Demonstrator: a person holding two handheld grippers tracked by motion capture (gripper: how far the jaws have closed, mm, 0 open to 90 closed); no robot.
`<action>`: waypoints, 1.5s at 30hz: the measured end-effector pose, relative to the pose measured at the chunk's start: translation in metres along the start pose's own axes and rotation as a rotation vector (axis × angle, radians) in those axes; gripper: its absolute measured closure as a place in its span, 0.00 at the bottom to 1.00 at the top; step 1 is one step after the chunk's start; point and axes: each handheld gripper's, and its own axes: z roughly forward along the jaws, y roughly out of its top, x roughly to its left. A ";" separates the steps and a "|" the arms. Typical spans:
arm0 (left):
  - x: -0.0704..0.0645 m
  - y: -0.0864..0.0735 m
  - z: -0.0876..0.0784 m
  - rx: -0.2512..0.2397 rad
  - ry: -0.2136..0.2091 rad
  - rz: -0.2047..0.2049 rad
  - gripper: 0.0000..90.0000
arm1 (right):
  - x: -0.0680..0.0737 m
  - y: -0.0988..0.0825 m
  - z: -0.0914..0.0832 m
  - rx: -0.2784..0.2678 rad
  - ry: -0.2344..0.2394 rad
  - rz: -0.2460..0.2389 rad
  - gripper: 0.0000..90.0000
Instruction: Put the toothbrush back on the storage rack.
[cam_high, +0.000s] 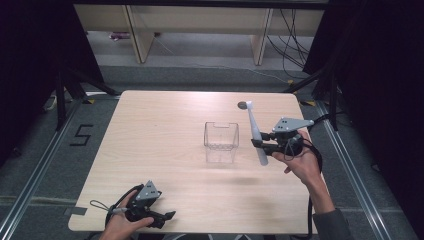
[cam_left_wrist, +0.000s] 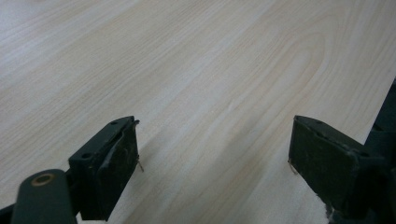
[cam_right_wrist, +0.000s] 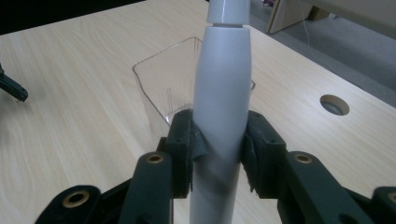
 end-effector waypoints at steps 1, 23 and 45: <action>0.001 0.000 0.000 0.011 0.003 0.008 0.17 | 0.000 0.003 0.000 -0.013 -0.008 -0.005 0.74; 0.001 0.000 -0.001 0.014 0.010 0.013 0.17 | -0.004 0.035 0.007 -0.117 -0.011 -0.011 0.74; 0.001 0.000 0.000 0.013 0.005 0.009 0.17 | 0.001 0.064 0.025 -0.149 0.007 -0.002 0.74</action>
